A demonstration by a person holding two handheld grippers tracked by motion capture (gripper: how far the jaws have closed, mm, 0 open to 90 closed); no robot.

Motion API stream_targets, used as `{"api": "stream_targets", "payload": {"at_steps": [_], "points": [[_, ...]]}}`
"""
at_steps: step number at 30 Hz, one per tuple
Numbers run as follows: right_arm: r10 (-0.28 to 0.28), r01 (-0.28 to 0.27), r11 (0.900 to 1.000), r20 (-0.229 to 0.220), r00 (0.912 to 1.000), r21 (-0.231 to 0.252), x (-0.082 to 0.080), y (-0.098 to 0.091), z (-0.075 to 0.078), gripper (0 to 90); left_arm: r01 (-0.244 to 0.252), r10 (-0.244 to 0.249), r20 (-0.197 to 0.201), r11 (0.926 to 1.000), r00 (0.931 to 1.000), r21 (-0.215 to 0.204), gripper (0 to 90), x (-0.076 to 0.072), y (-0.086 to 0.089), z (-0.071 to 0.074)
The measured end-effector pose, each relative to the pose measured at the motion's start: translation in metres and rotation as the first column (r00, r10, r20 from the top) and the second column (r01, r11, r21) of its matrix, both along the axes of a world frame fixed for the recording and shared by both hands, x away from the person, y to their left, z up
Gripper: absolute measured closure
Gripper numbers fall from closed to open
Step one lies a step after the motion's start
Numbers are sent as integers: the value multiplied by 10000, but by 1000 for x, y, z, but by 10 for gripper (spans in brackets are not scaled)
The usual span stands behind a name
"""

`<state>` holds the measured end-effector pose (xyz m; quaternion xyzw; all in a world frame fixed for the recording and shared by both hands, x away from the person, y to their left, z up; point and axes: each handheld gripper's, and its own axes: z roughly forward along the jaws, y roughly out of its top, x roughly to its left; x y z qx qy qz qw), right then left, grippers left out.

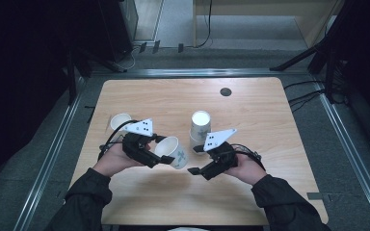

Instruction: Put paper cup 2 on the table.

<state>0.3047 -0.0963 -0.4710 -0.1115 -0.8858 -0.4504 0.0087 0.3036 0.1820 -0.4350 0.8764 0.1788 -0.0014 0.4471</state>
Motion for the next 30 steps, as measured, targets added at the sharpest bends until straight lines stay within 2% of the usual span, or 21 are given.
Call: {"api": "stream_targets", "payload": {"at_steps": [4, 9, 14, 24, 30], "points": [[30, -30, 10000, 14, 10000, -13, 2, -5, 2, 221, -32, 34, -79, 9996, 10000, 289, 264, 1, 2, -2], [-233, 233, 9997, 37, 9997, 10, 4, -14, 5, 221, -111, 122, -165, 9978, 9998, 654, 263, 1, 5, -5], [-169, 170, 9998, -38, 9998, 56, 5, -24, 9, 221, -175, 194, -184, 9951, 9996, 975, 263, -1, 14, -8], [-609, 604, 9980, 257, 9978, 166, 7, -45, 15, 221, -615, 637, -206, 9939, 9978, 917, 263, 2, 35, -8], [-879, 868, 9958, 370, 9954, 304, 11, -59, 19, 222, -787, 813, -200, 9913, 9965, 1058, 262, 0, 47, -10]]}}
